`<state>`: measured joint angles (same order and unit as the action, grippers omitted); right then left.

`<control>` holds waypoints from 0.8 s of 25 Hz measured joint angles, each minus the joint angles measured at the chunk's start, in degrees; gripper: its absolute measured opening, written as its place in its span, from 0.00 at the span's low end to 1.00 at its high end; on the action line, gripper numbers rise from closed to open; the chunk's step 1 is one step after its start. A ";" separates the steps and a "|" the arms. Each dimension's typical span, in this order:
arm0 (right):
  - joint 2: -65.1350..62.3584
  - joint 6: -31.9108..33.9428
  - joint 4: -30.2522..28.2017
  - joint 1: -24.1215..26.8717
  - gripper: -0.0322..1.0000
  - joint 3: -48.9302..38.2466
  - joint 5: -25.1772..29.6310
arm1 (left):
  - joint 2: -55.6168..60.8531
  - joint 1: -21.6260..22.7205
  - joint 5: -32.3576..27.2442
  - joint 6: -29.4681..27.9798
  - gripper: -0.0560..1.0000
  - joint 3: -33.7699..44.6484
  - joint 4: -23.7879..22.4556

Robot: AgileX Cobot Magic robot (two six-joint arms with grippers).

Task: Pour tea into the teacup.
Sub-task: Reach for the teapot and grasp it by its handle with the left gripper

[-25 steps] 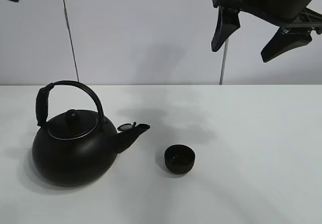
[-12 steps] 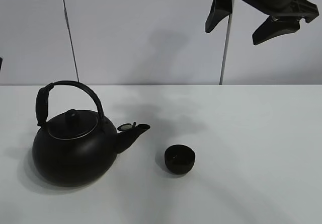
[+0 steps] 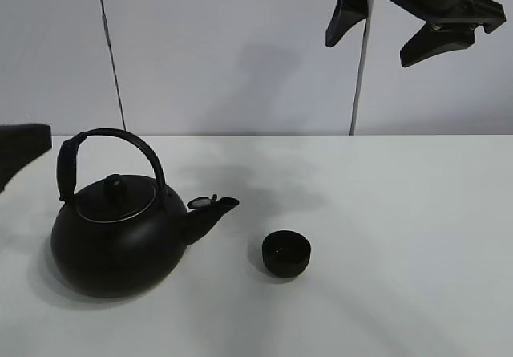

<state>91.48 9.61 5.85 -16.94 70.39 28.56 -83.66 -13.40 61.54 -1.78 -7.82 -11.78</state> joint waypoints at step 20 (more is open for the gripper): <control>0.00 0.00 0.00 0.00 0.63 0.00 -0.86 | -12.30 0.00 3.64 2.82 0.57 -5.20 0.64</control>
<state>91.48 9.61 5.85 -16.94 70.39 27.71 -95.97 -13.40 65.18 1.04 -13.02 -11.14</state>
